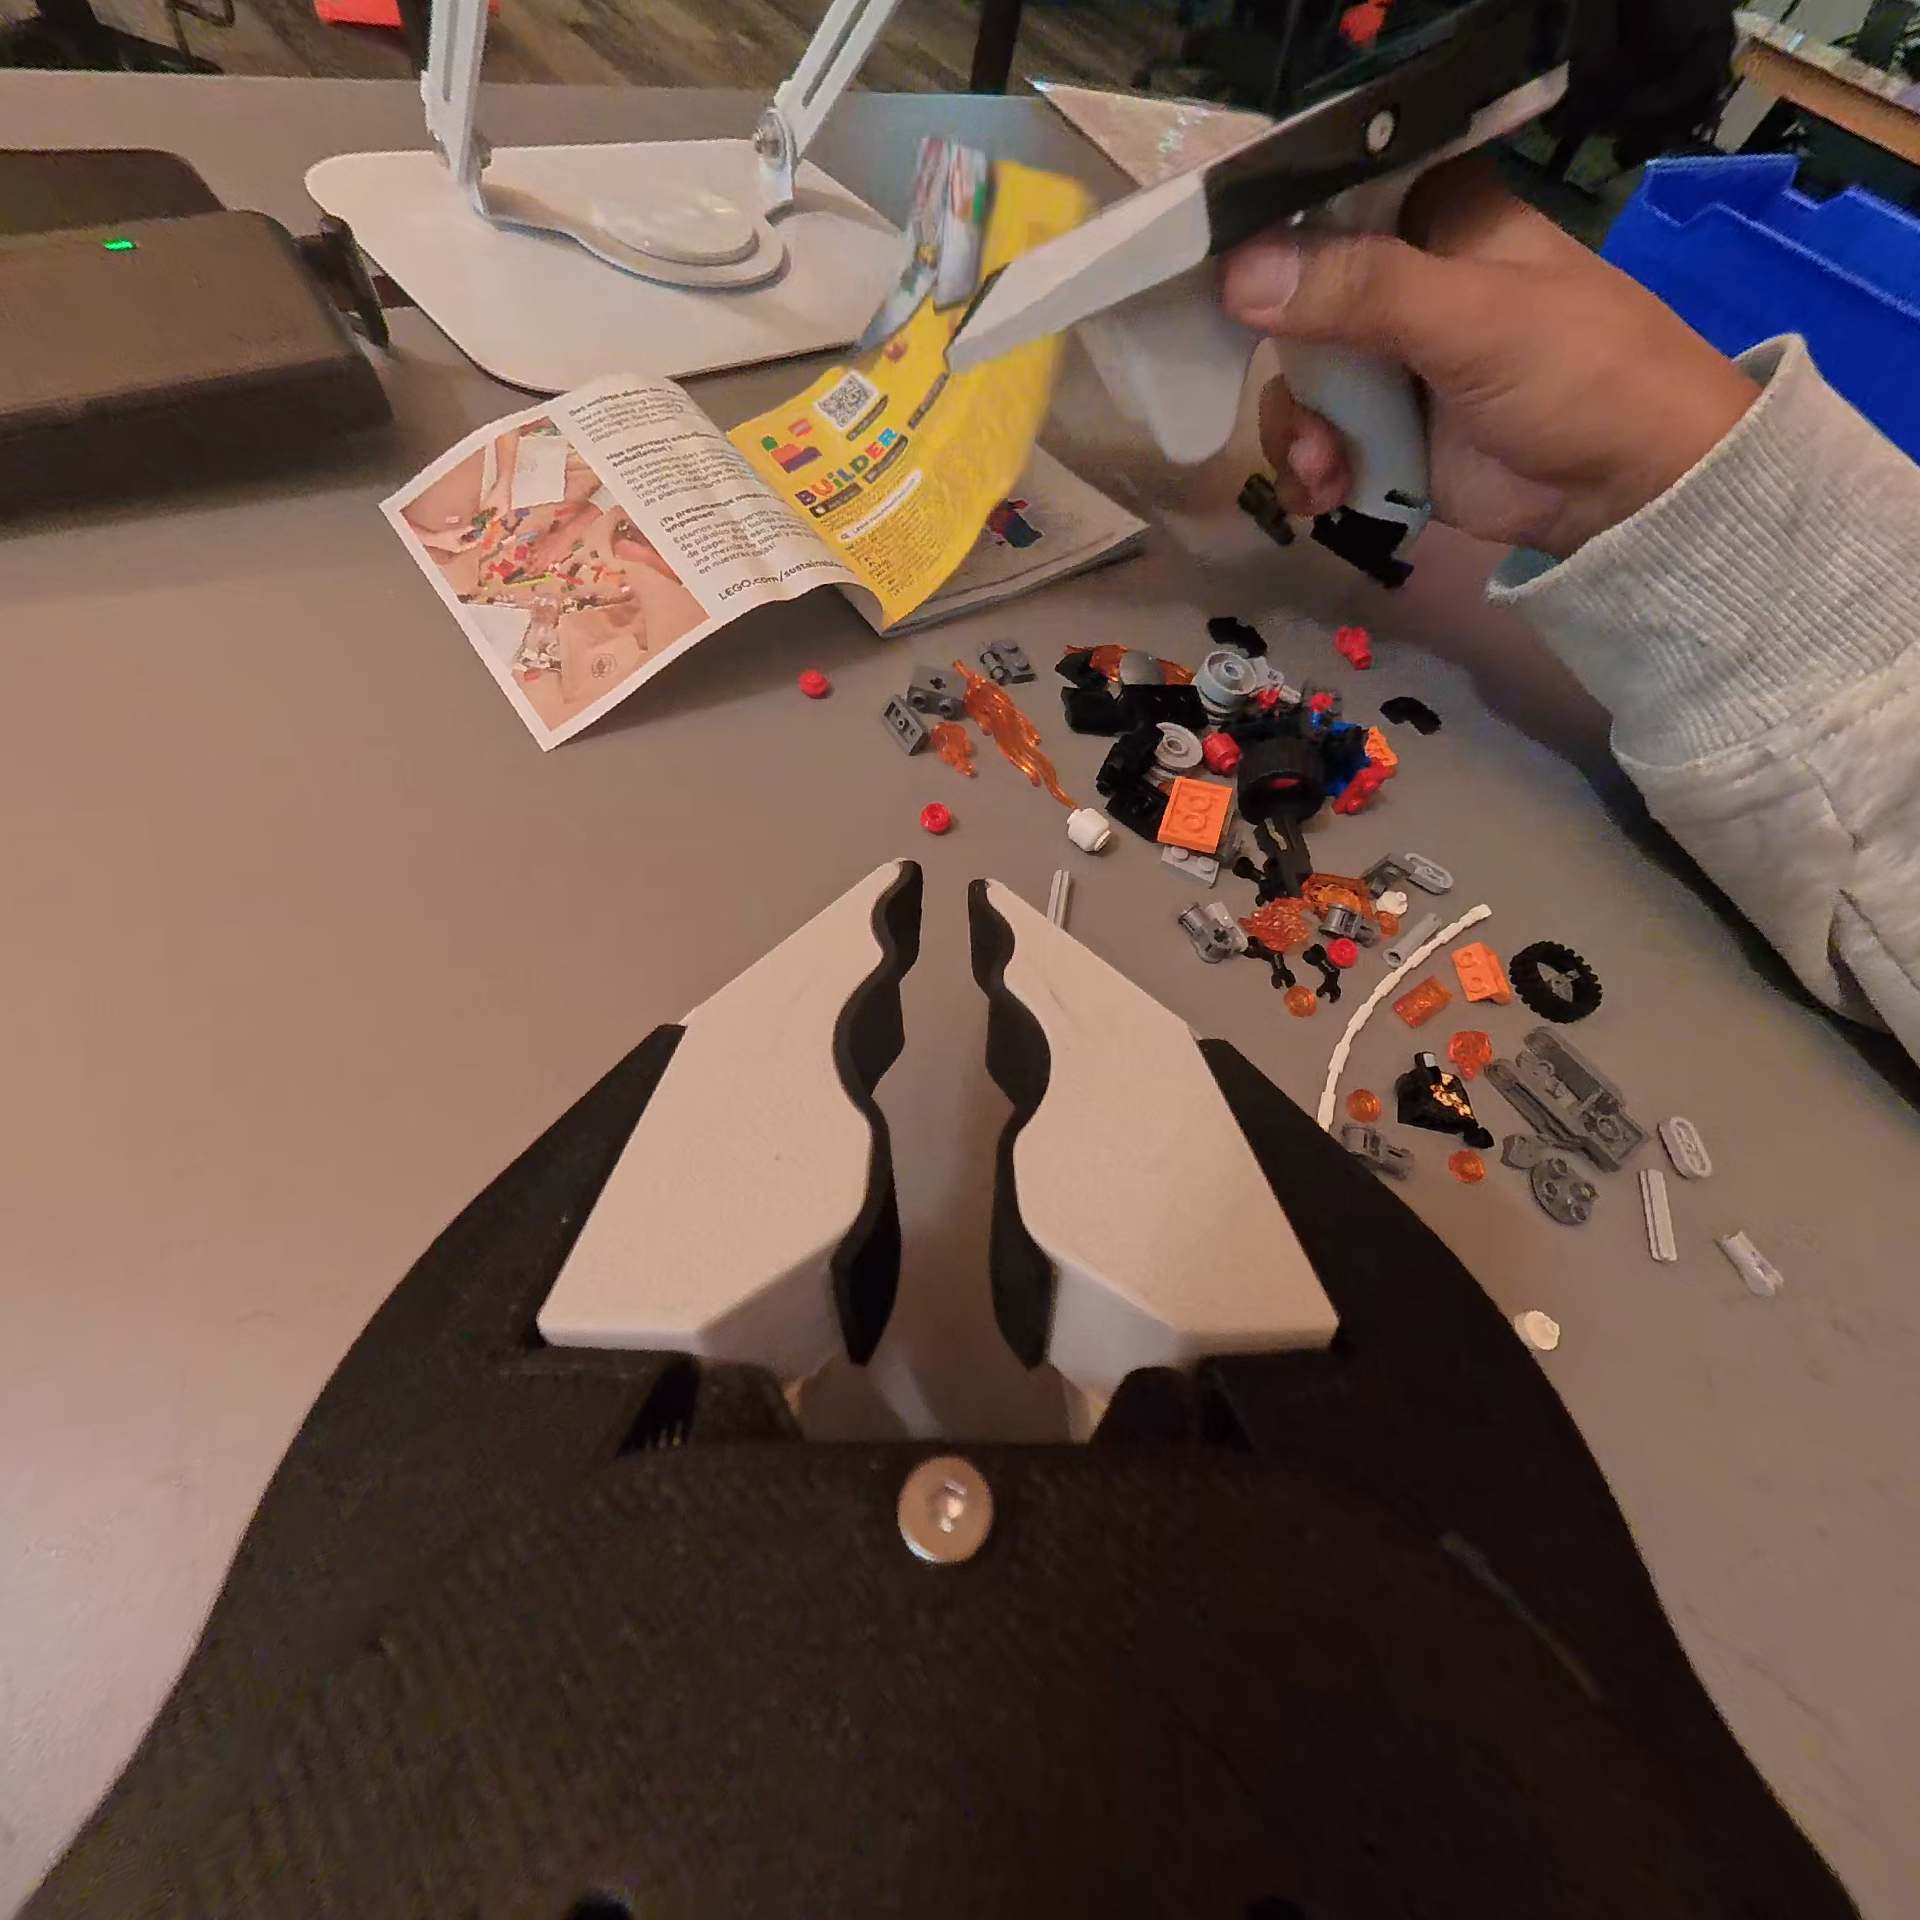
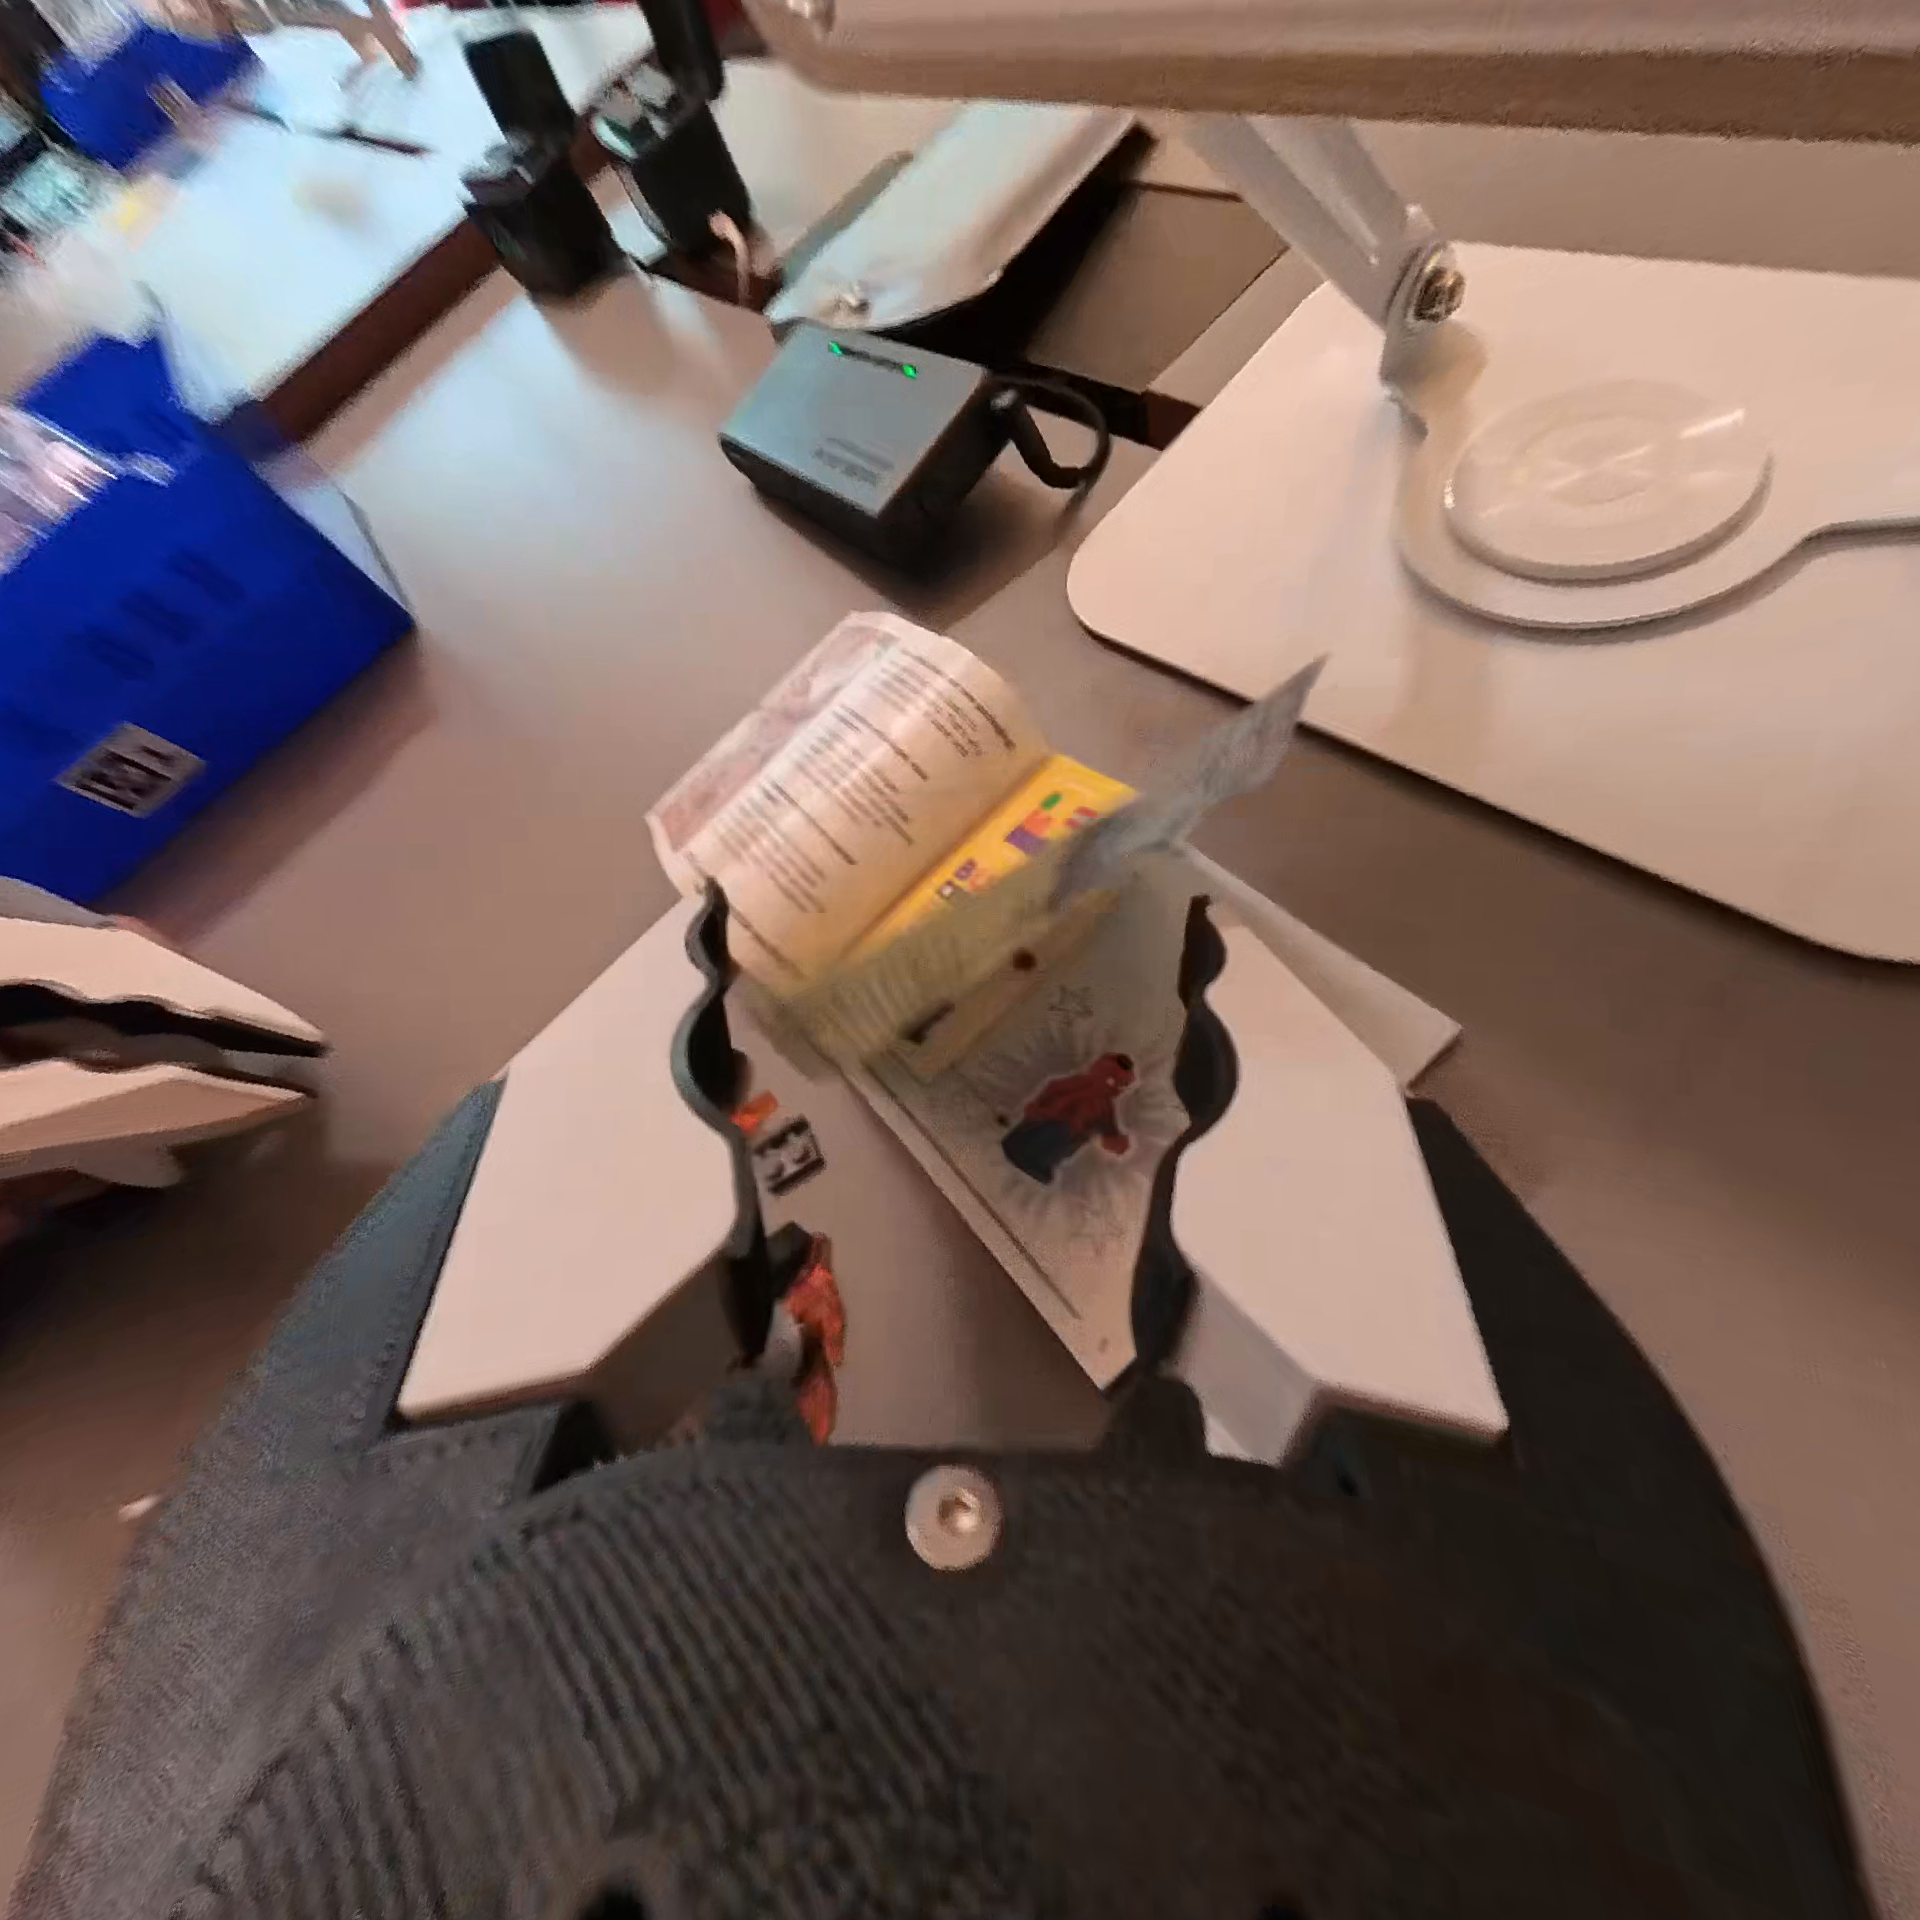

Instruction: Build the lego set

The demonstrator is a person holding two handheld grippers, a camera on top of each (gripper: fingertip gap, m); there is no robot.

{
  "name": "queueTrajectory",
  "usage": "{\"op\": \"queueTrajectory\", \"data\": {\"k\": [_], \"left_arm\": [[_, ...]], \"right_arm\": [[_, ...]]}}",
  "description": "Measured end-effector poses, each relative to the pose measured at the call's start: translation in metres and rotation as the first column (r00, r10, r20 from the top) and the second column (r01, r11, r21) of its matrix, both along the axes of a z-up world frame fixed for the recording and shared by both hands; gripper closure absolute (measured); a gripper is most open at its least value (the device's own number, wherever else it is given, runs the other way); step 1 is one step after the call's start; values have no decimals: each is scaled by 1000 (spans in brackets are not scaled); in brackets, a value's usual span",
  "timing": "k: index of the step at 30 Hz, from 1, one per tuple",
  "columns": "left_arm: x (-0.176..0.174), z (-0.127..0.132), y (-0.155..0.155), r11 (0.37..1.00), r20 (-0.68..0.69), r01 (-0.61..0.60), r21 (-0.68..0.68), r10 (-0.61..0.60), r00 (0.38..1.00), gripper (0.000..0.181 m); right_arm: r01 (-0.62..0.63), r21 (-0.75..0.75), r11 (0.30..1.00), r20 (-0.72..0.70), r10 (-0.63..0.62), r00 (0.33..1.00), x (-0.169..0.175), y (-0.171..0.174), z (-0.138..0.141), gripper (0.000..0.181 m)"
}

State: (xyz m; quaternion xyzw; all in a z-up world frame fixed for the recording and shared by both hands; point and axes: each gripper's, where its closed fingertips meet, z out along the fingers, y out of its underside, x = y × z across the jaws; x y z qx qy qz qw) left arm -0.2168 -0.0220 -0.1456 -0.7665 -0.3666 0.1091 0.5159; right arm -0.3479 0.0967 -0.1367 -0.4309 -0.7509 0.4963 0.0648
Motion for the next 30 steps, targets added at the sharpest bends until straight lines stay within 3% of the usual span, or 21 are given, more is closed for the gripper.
{"op": "queueTrajectory", "data": {"k": [3,8,12,21,30], "left_arm": [[0,-1,1,1000,-1,3,-8,-3,1000,174],[1,0,1,1000,-4,5,-10,-5,1000,174],[1,0,1,1000,-2,4,-5,-4,1000,174],[2,0,1,1000,-3,7,-4,-7,1000,174],[2,0,1,1000,1,7,-1,-7,1000,174]], "right_arm": [[-21,-113,993,49,27,998,3,-1,6,94],[-69,-82,994,145,80,986,12,-5,-11,93],[-114,-152,982,203,144,969,23,-23,-11,103],[-310,-217,926,52,328,943,43,-81,15,102],[-199,-74,977,43,203,978,21,-63,-3,107]]}}
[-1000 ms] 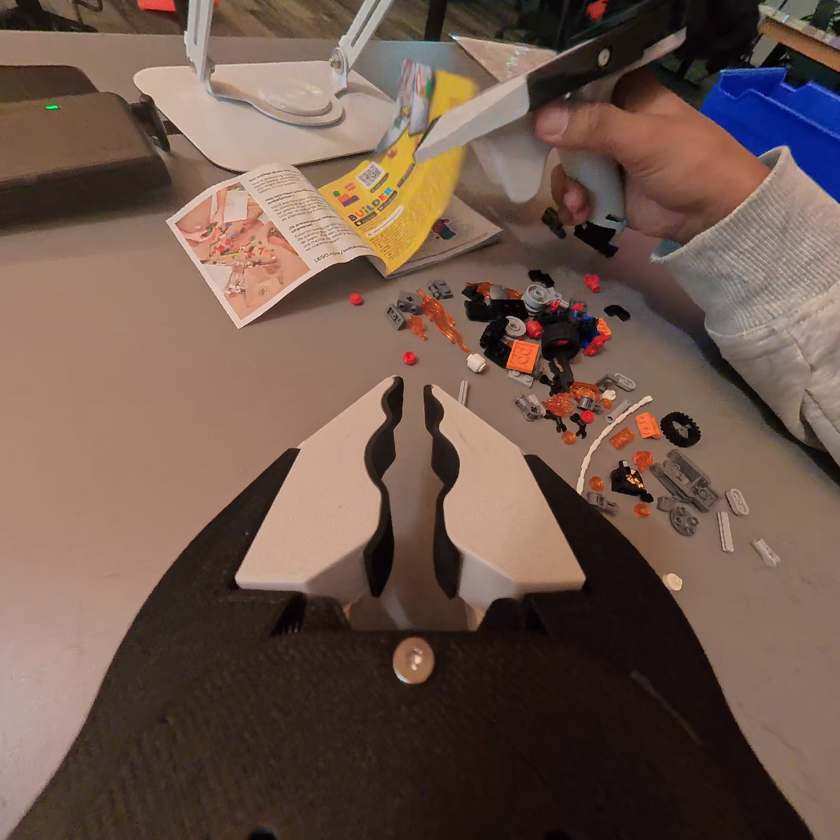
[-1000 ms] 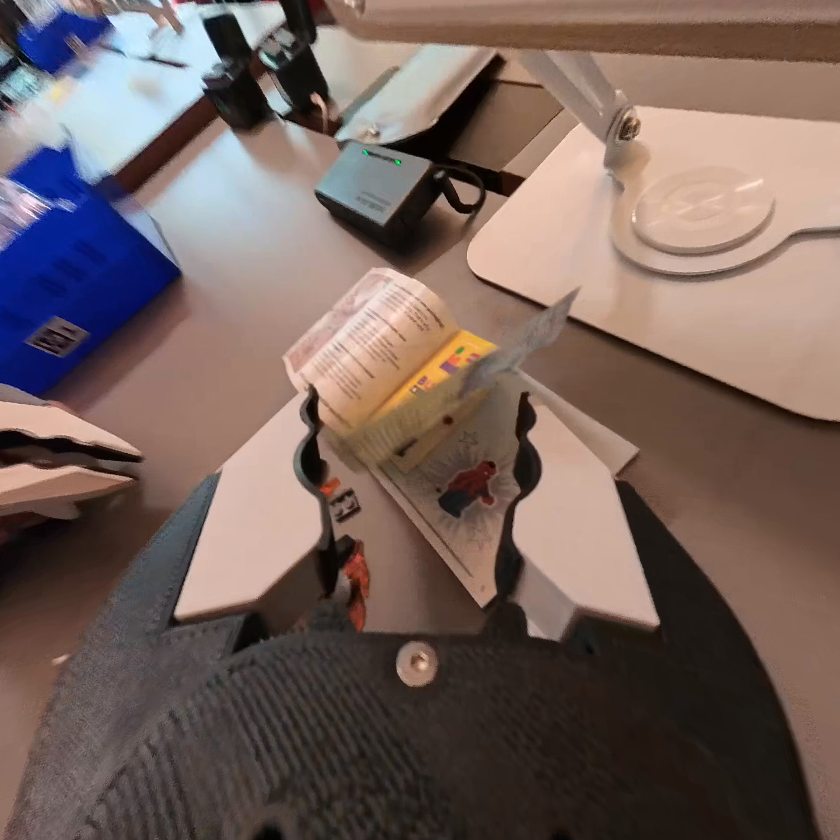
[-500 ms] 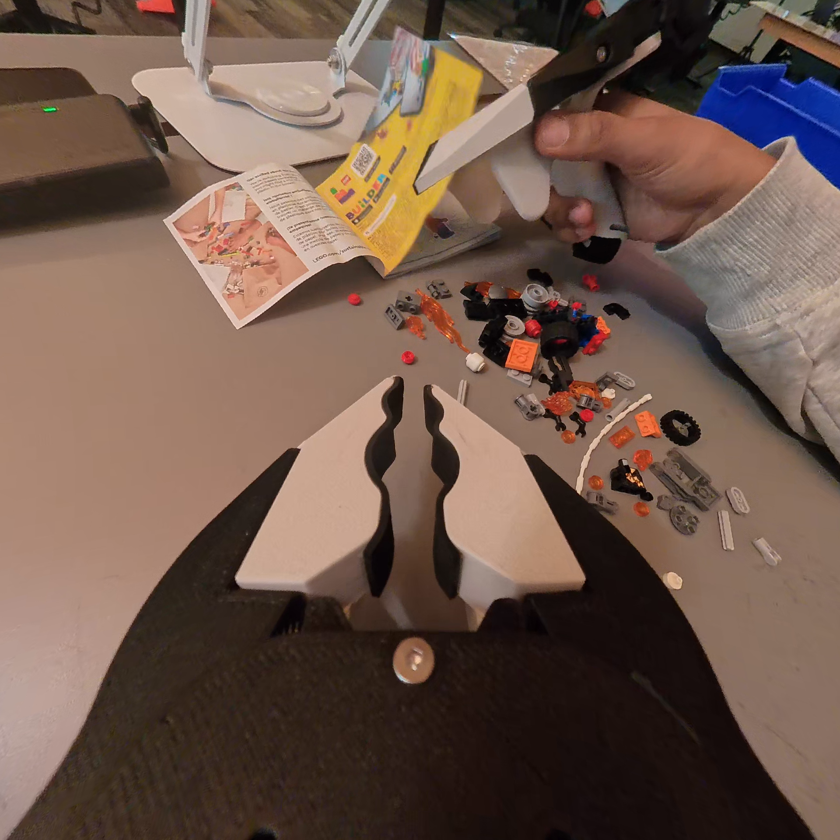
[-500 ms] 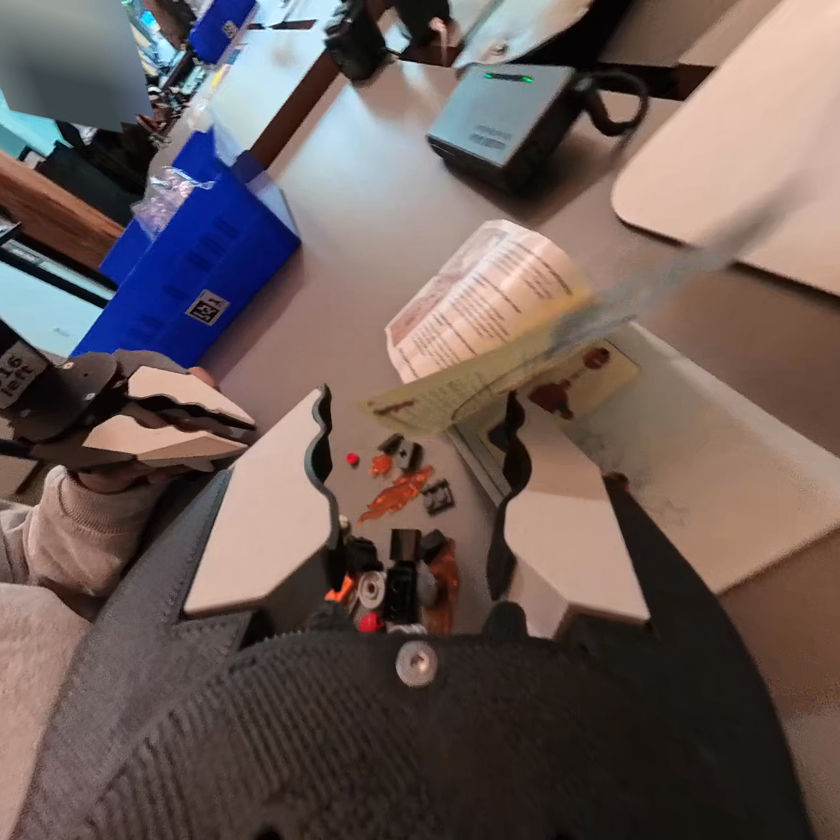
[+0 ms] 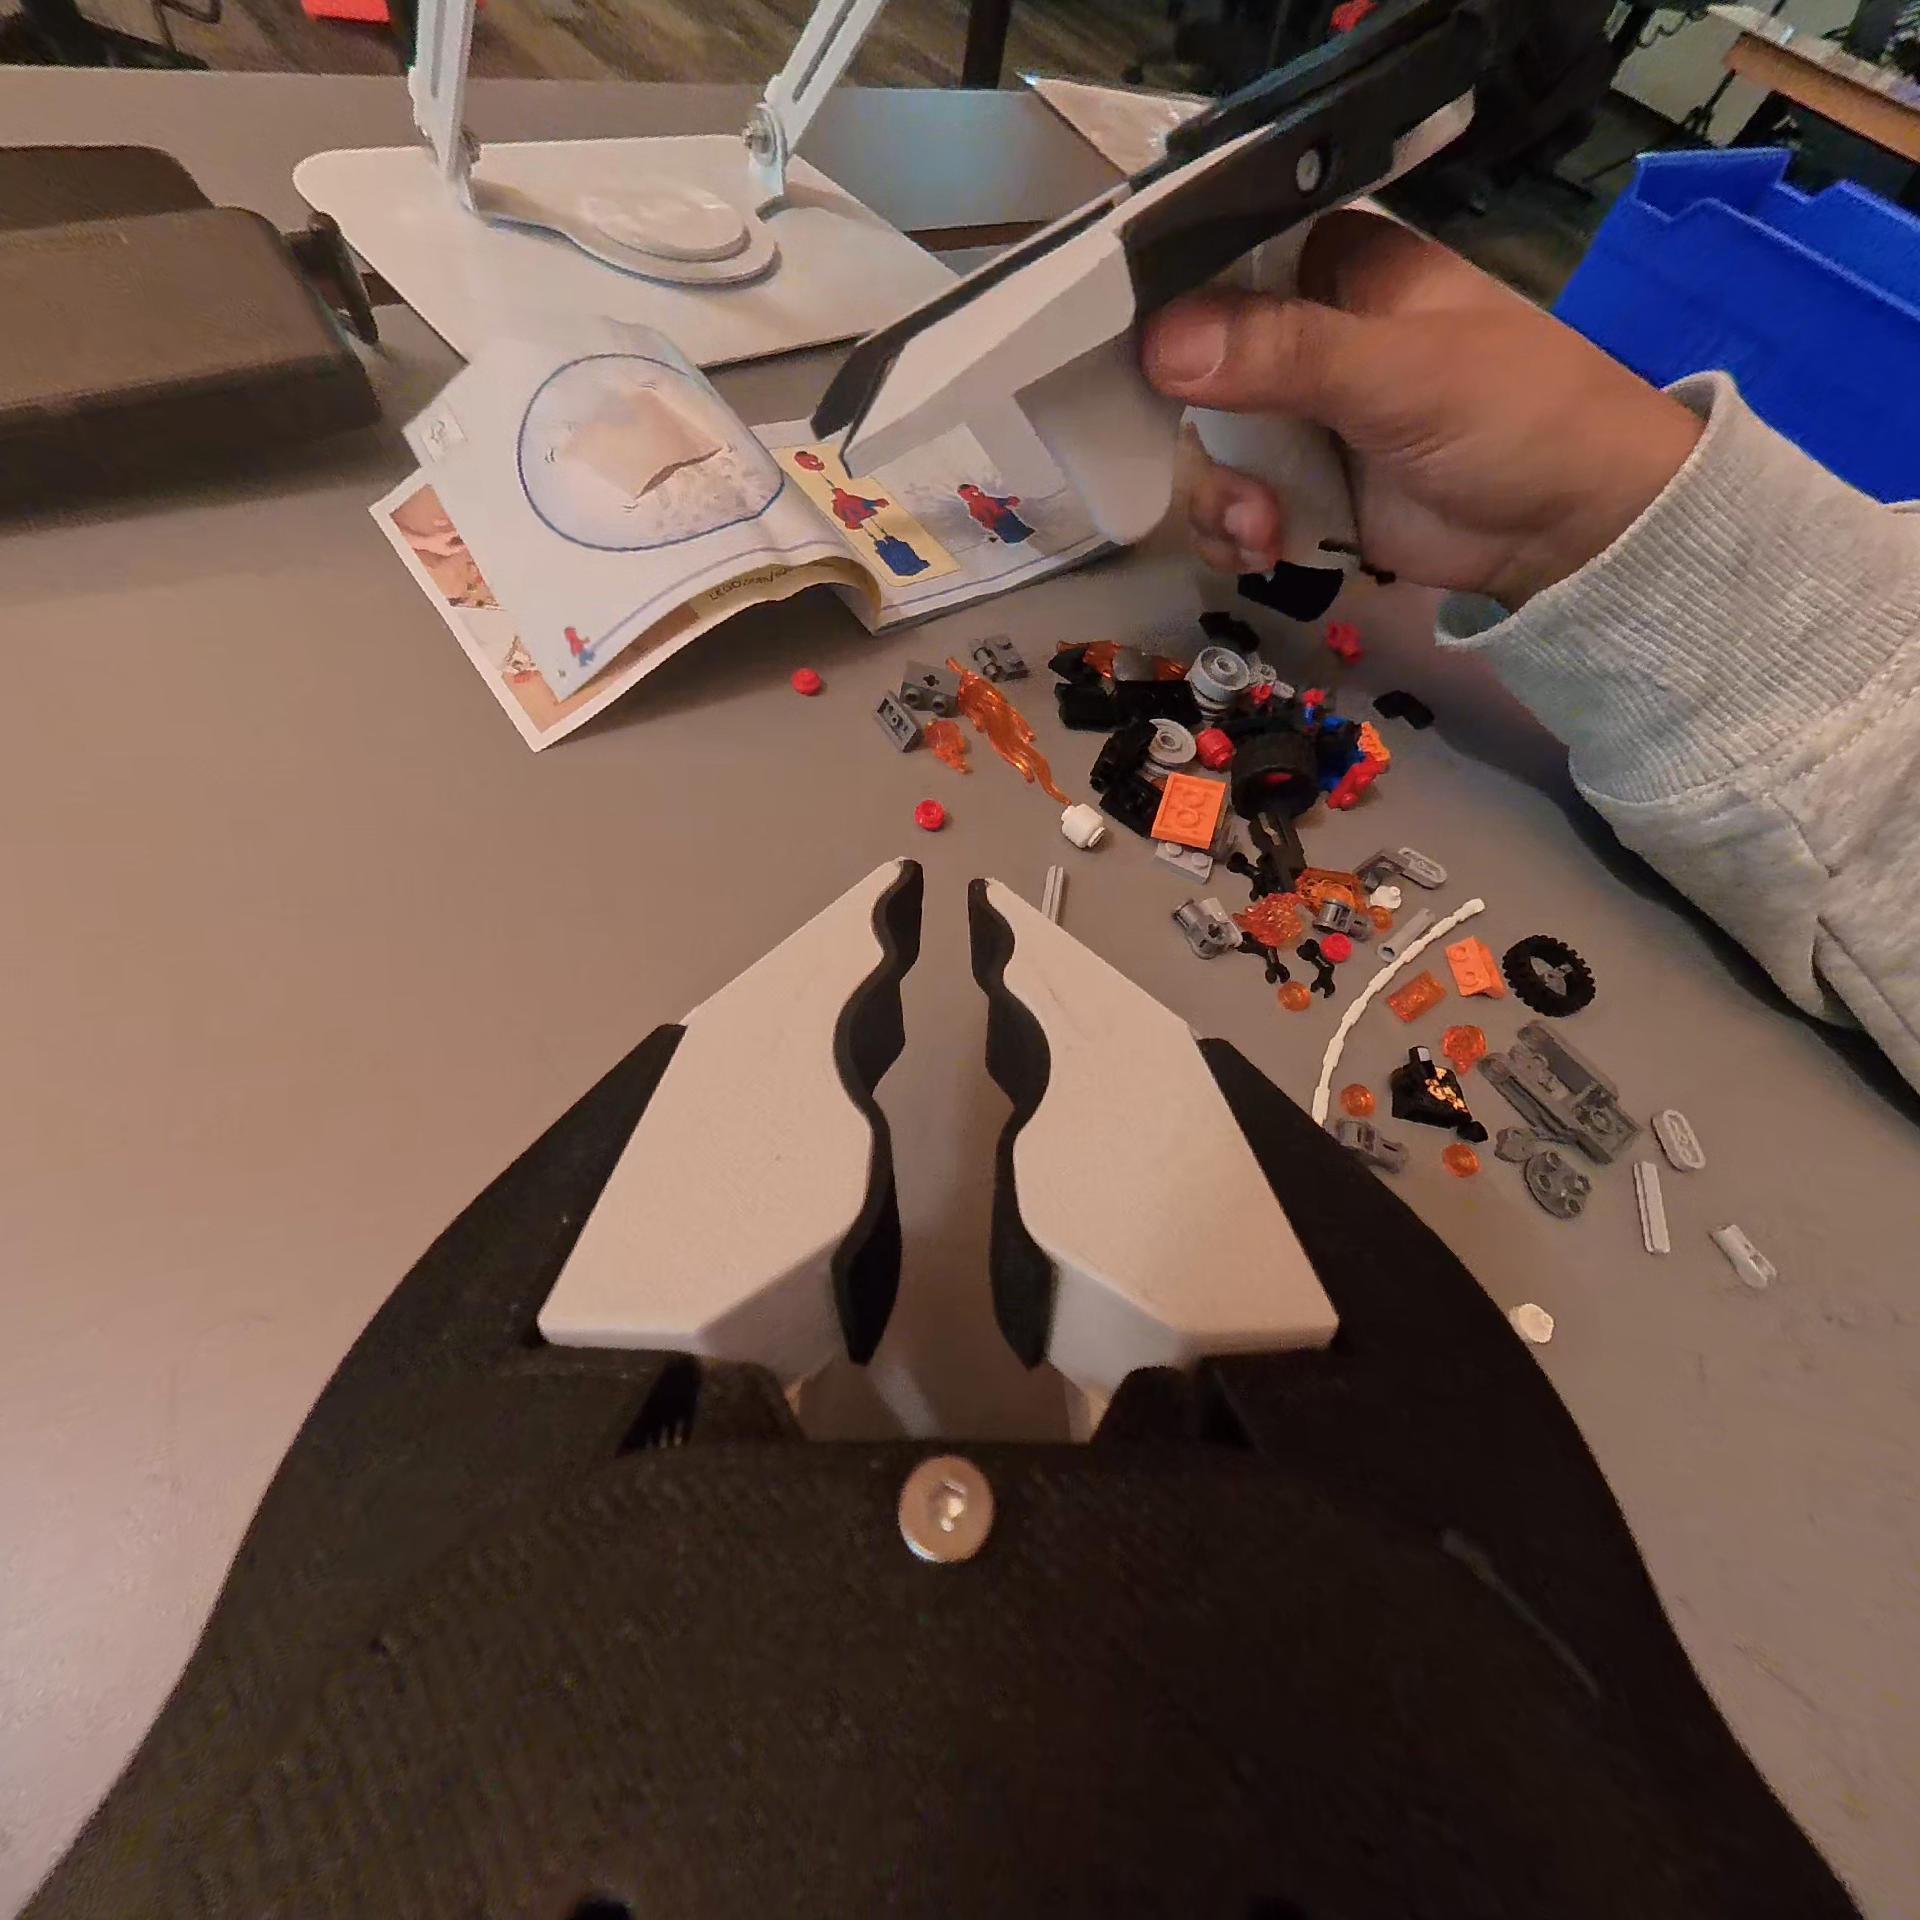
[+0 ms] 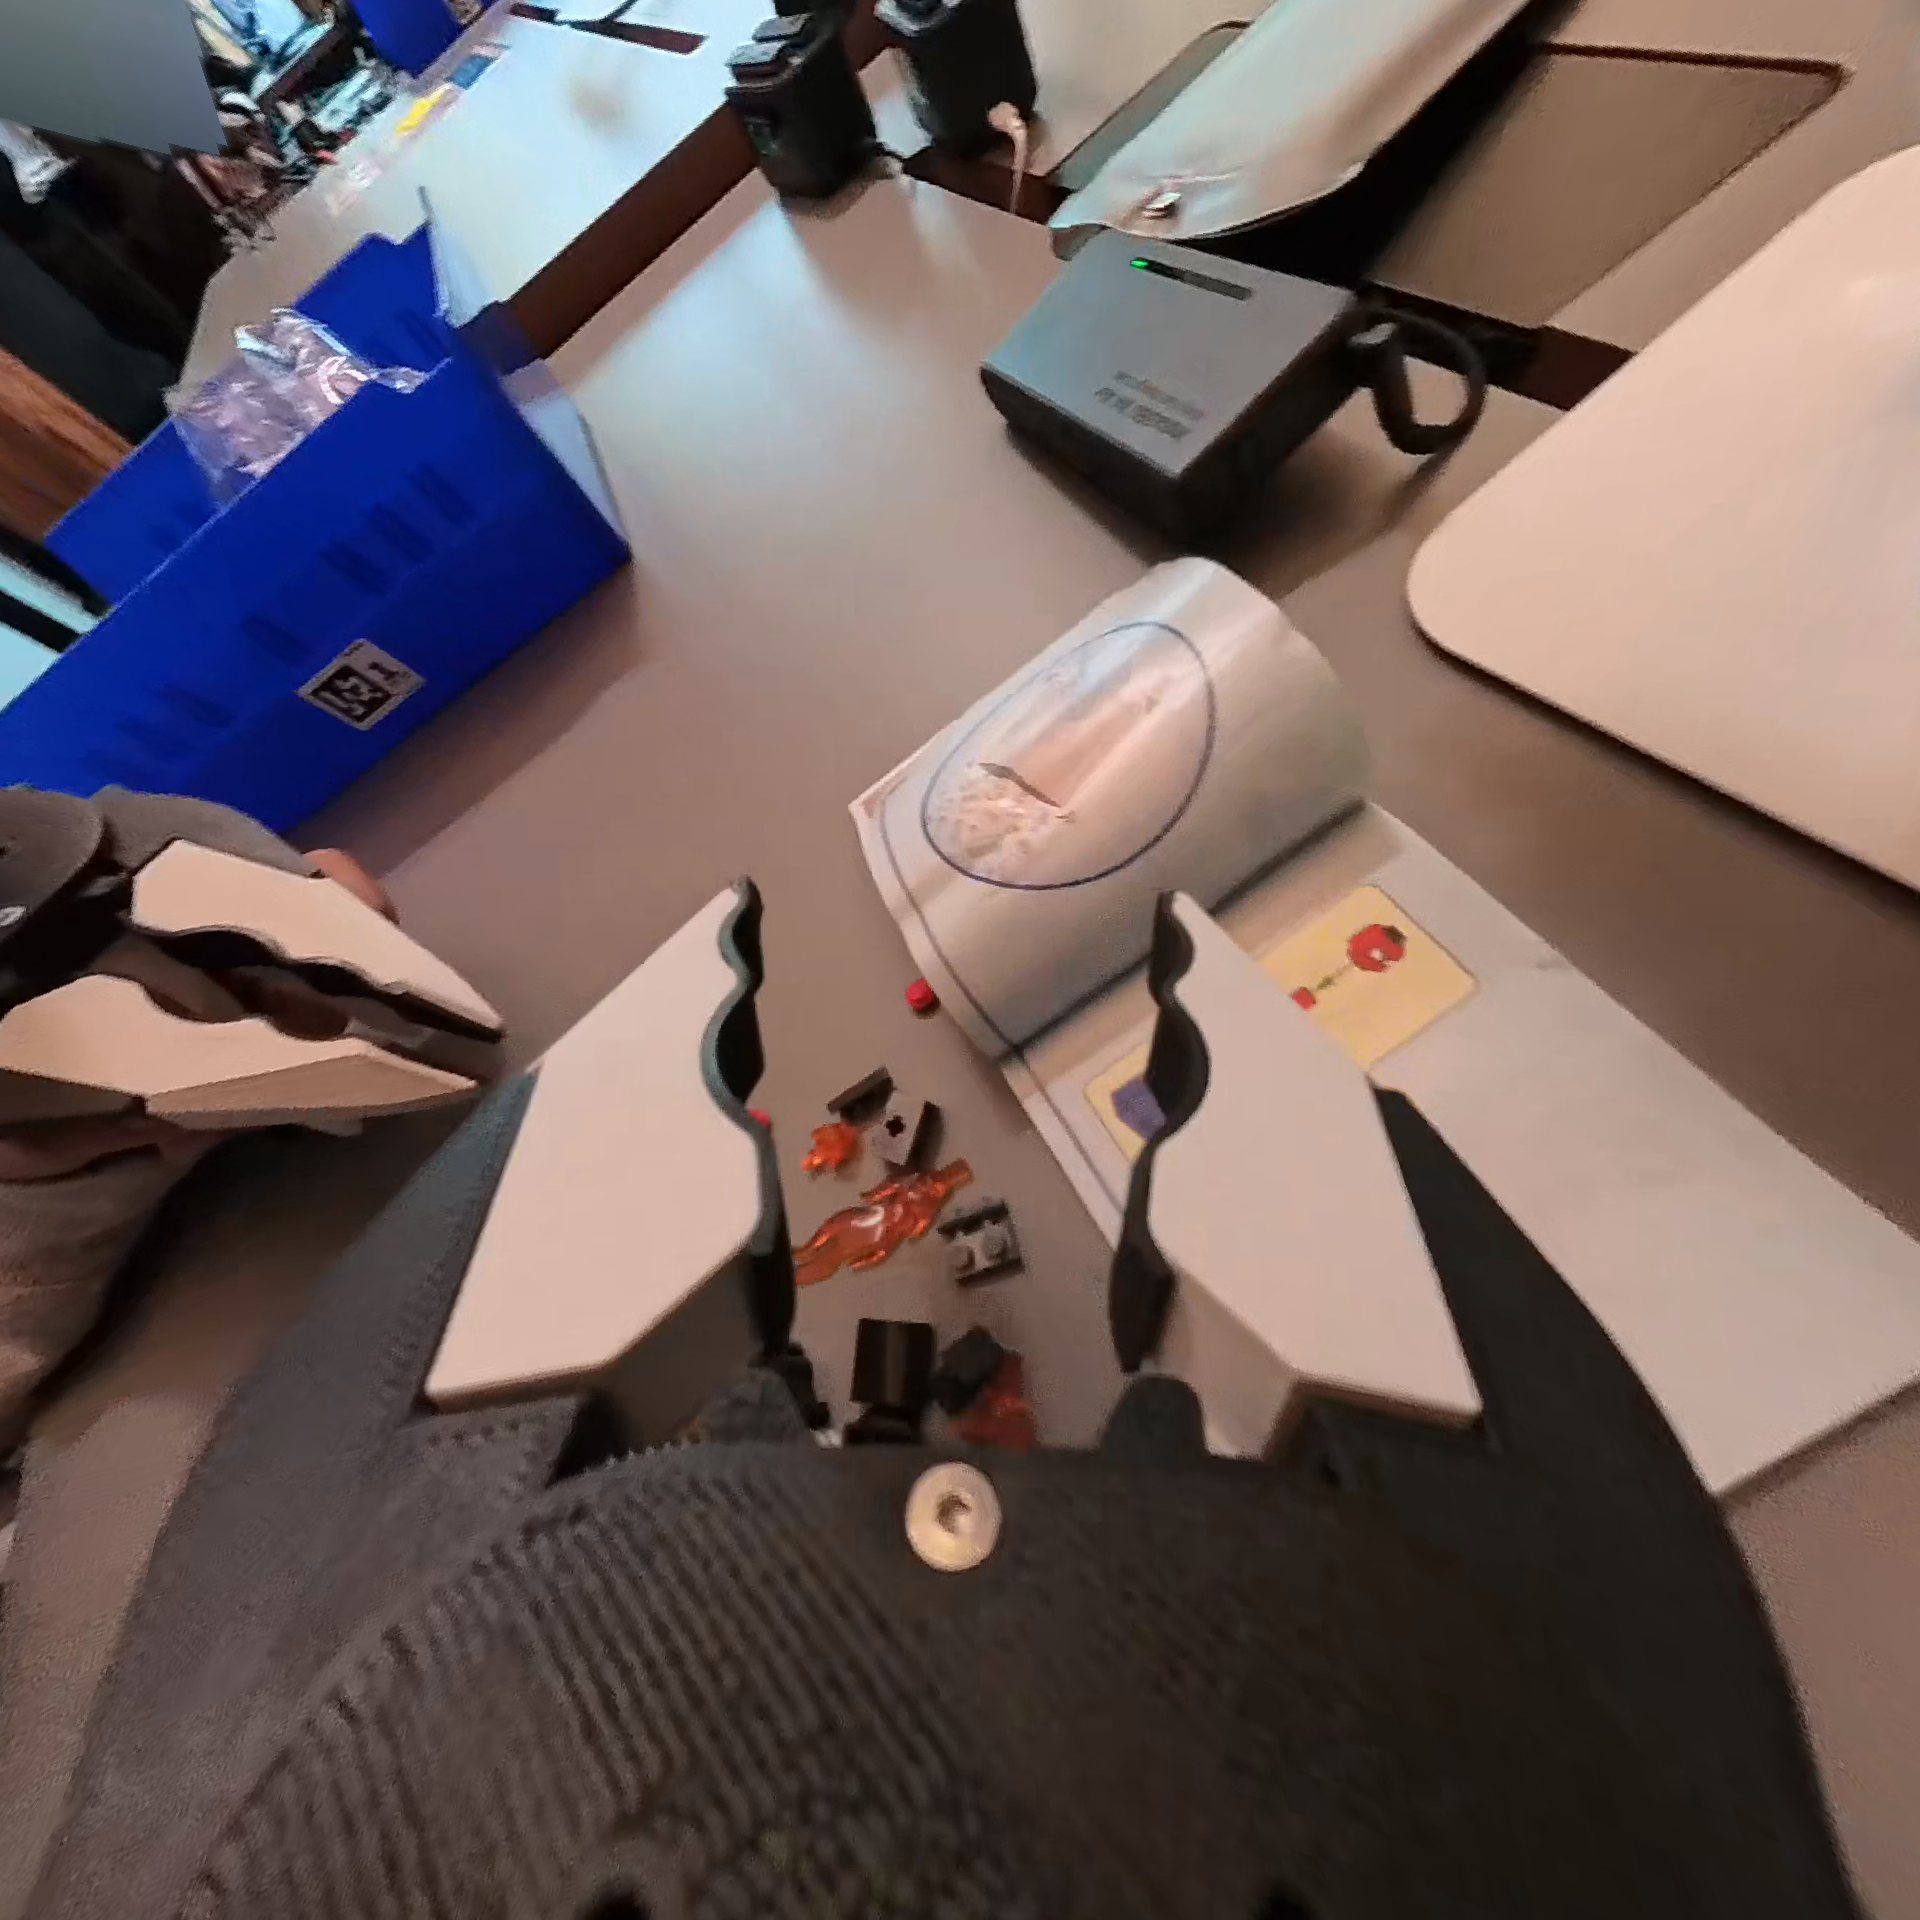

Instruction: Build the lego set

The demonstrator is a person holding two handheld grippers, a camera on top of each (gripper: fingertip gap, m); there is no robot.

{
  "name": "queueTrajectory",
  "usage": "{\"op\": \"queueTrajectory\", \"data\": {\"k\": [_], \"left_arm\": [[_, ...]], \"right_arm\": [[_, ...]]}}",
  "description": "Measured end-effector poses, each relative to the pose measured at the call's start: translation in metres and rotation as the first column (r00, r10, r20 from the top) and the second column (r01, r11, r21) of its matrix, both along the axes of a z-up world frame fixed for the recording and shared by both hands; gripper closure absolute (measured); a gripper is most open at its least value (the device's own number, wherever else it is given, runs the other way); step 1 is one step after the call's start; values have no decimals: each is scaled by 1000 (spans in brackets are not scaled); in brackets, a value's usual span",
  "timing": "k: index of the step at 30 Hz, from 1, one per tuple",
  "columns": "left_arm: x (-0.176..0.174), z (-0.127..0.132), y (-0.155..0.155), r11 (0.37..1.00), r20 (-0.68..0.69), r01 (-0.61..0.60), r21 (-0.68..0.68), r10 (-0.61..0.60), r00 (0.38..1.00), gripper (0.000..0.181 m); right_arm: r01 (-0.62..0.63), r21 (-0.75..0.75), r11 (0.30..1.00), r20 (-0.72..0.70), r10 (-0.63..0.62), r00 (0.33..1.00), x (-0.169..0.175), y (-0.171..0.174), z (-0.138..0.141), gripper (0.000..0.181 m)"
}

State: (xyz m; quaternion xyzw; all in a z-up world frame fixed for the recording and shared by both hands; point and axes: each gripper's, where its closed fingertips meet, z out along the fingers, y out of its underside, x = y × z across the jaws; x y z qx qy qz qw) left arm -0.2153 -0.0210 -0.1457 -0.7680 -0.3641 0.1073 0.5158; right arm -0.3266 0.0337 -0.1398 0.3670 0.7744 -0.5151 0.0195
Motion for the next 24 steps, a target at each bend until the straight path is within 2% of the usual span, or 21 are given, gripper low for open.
{"op": "queueTrajectory", "data": {"k": [2,4,6,8,13,18,21,24], "left_arm": [[0,0,0,1000,-2,1,-3,-1,1000,174],[0,0,1,1000,-2,2,-6,-2,1000,174],[0,-1,1,1000,-2,2,-7,-2,1000,174],[0,-1,1,1000,-1,2,-7,-2,1000,174],[0,-2,1,1000,2,5,-14,-5,1000,174],[1,-2,2,1000,2,8,-19,-7,1000,174],[1,-4,2,999,5,10,-34,-10,1000,174],[1,-4,2,999,4,6,-37,-6,1000,174]], "right_arm": [[40,31,999,-1,-40,999,-6,4,-6,122],[103,104,989,-38,-100,994,-16,10,-15,151],[175,200,964,-99,-158,982,-27,17,-24,165],[176,263,949,-132,-146,981,-29,13,-31,176],[134,427,894,-182,-60,981,-27,-3,-48,181],[163,490,856,-250,-42,967,-29,-1,-48,181],[208,475,855,-320,-52,946,-33,11,-18,173],[322,385,865,-461,-123,879,-31,34,42,172]]}}
